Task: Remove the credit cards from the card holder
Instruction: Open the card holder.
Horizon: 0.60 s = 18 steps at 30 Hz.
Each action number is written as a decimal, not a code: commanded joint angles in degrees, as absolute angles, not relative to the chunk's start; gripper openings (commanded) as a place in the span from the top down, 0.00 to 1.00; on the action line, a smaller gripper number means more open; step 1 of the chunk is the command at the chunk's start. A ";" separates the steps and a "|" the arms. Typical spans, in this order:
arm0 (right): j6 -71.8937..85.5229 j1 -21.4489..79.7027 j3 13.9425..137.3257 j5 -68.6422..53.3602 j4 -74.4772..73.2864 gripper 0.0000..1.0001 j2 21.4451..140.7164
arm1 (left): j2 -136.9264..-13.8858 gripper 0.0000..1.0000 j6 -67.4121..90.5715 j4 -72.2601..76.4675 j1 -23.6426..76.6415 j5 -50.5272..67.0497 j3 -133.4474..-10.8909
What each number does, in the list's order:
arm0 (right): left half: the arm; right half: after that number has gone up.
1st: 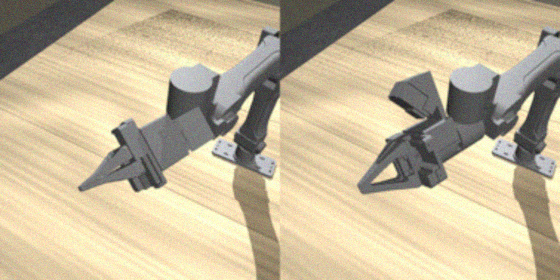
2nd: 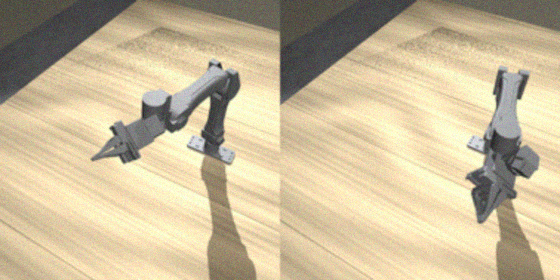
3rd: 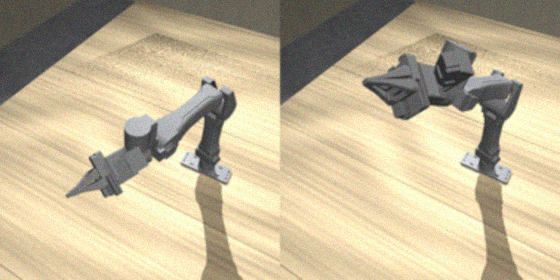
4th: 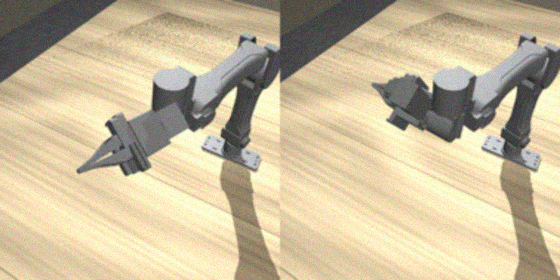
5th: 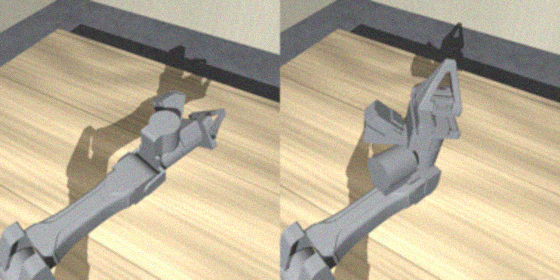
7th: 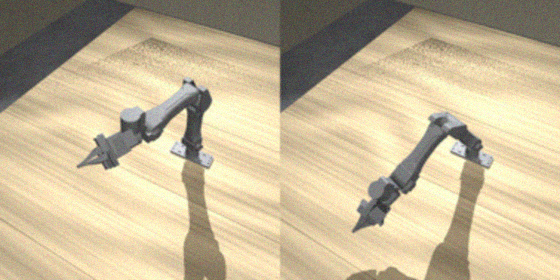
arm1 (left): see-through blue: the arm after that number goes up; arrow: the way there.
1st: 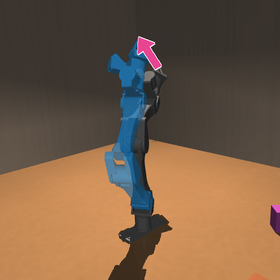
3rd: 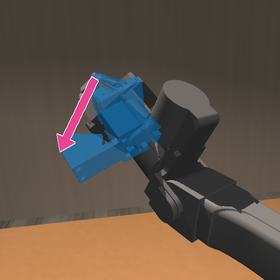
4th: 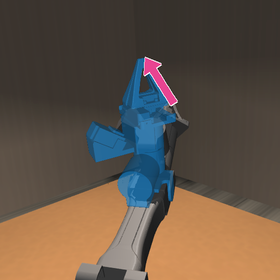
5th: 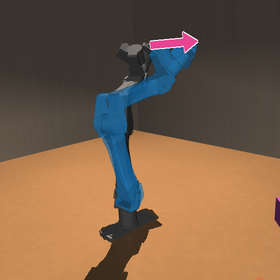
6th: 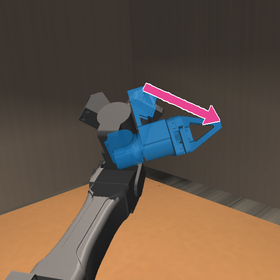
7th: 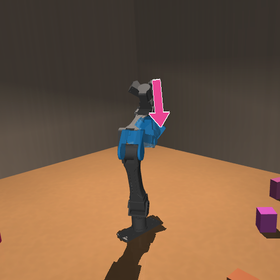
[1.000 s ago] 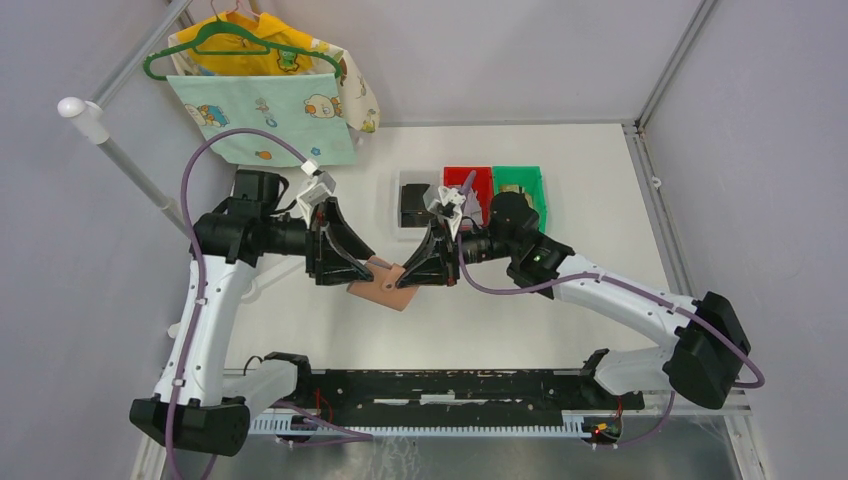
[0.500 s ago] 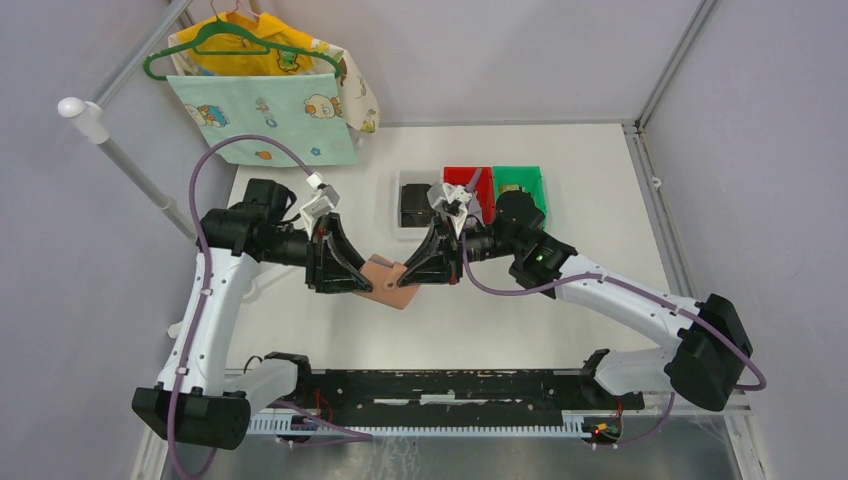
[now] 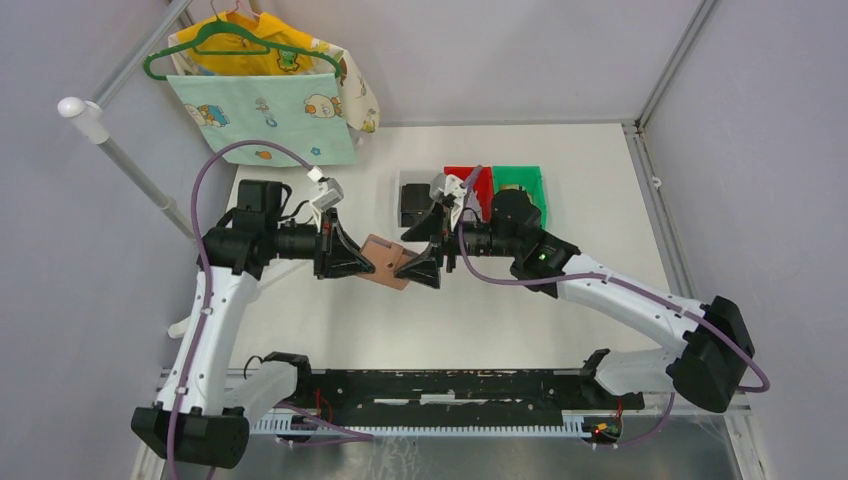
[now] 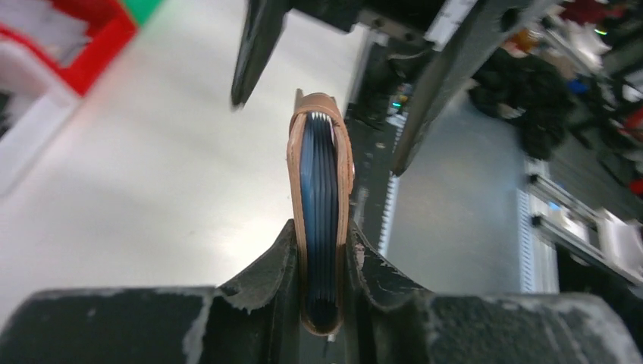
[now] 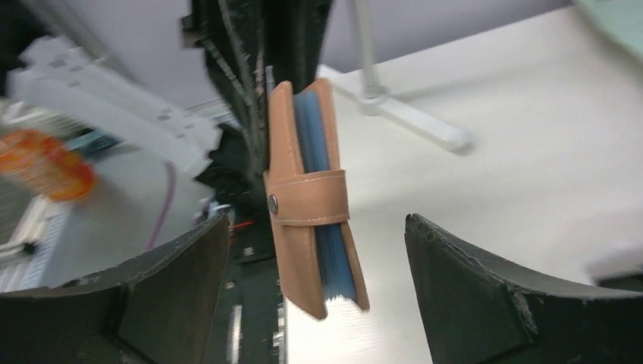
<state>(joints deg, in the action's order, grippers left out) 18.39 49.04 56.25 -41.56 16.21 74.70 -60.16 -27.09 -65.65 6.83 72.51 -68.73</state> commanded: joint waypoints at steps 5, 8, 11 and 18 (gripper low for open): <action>2.59 53.70 51.90 -5.27 17.88 0.08 63.46 | -54.65 0.98 8.11 -37.96 7.08 53.73 -65.08; -4.33 57.41 49.27 -2.21 21.72 0.08 62.63 | -54.94 0.98 10.31 -37.97 7.28 52.05 -64.73; -10.34 61.45 50.66 2.22 20.06 0.11 64.37 | -55.00 0.98 12.07 -38.58 7.68 51.11 -63.93; -25.07 70.11 49.58 12.95 25.38 0.21 68.10 | -54.74 0.98 17.15 -39.41 8.39 51.38 -61.99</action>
